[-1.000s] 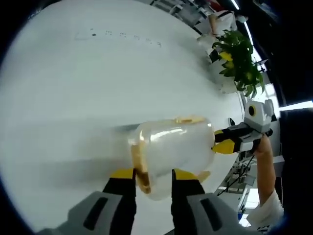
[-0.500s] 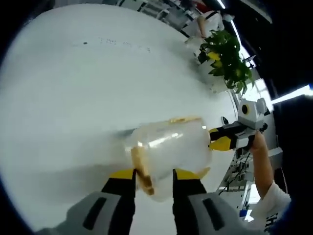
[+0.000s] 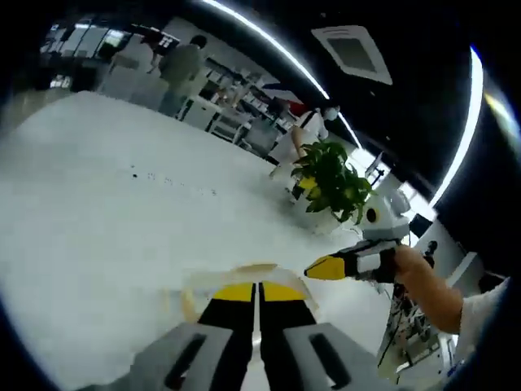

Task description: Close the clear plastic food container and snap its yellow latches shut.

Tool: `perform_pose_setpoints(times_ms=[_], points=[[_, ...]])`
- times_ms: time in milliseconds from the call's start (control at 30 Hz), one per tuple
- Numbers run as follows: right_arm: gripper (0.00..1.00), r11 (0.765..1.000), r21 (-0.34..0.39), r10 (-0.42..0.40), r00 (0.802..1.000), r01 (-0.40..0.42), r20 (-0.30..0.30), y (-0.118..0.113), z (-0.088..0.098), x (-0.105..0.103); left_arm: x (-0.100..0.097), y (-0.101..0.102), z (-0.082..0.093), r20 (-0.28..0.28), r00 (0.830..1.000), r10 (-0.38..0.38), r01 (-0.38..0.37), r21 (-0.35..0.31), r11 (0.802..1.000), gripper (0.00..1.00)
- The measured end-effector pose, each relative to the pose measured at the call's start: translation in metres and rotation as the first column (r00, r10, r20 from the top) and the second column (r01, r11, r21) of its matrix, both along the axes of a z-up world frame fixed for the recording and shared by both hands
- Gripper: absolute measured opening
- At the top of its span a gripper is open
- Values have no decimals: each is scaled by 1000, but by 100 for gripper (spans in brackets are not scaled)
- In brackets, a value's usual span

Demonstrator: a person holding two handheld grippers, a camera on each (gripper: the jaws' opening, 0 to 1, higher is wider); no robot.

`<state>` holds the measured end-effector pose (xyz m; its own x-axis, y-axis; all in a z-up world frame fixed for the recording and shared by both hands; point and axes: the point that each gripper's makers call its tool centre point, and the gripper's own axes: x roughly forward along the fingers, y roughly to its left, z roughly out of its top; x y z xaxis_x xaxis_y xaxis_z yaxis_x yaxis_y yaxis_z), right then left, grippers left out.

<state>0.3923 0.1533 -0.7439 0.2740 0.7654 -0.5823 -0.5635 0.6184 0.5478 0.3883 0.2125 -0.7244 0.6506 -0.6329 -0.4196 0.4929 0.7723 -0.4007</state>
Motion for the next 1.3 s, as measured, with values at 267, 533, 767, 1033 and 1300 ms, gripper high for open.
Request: perform_pose_setpoints(times_ms=[267,533,767,1033,1300], points=[[0,998,-39,42,998,-40,45,26,-9,14,-11,-34,-34,21,1000,4,-7,116,993,0],[0,997,-53,49,998,-47,43,32,-16,25,-20,-42,-41,-57,998,-11,12,16,1000,0],[0,997,-71,46,998,-42,53,34,-19,31,-32,-49,-41,-84,996,-39,40,0,999,0],[0,998,-67,7,996,-1,85,33,-16,45,-45,-49,-43,-124,991,-52,47,-41,998,0],[0,987,-162,1,996,14,95,25,-32,55,-68,-39,-58,-190,978,-88,93,18,996,0]])
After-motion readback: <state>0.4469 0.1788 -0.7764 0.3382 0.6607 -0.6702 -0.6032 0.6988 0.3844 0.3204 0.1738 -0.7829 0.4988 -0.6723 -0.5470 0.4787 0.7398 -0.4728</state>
